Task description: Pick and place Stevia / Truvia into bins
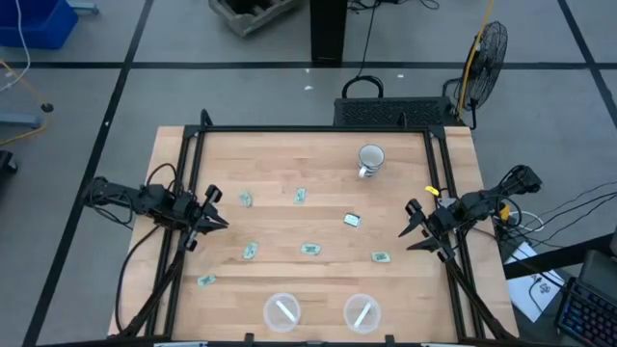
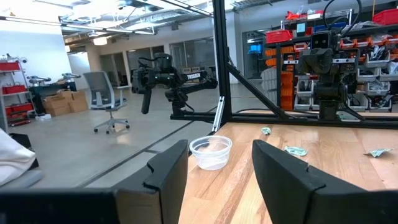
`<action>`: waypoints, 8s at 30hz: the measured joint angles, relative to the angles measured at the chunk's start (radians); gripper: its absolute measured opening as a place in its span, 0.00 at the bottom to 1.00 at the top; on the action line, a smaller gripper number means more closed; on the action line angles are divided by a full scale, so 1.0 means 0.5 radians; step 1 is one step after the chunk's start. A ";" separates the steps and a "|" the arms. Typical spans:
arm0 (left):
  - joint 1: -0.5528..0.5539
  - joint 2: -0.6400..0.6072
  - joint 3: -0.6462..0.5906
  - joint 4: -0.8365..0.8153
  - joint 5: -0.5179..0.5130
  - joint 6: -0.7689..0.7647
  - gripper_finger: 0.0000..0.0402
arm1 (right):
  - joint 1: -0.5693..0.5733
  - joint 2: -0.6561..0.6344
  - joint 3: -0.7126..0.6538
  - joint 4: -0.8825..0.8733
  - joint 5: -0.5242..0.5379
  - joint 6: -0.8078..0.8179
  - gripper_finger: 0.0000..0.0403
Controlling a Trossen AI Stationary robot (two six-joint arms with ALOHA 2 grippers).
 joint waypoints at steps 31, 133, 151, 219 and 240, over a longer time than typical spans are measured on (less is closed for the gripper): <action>-0.001 0.000 0.001 0.000 0.000 0.000 0.08 | 0.000 0.000 -0.001 -0.001 0.000 0.000 0.43; 0.289 0.536 0.178 -0.529 -1.251 -0.699 0.08 | -0.001 0.019 0.000 0.438 1.309 -0.311 0.43; 0.905 1.270 0.718 -1.110 -0.963 -0.696 0.38 | -0.170 1.059 0.987 -0.205 1.454 -0.296 0.43; 1.237 2.301 0.567 -0.799 -0.389 -0.936 0.38 | -0.511 1.835 0.675 -0.764 0.619 1.145 0.43; 1.117 2.226 0.505 -0.499 -0.317 -0.984 0.04 | -0.511 1.835 0.675 -0.764 0.620 1.136 0.43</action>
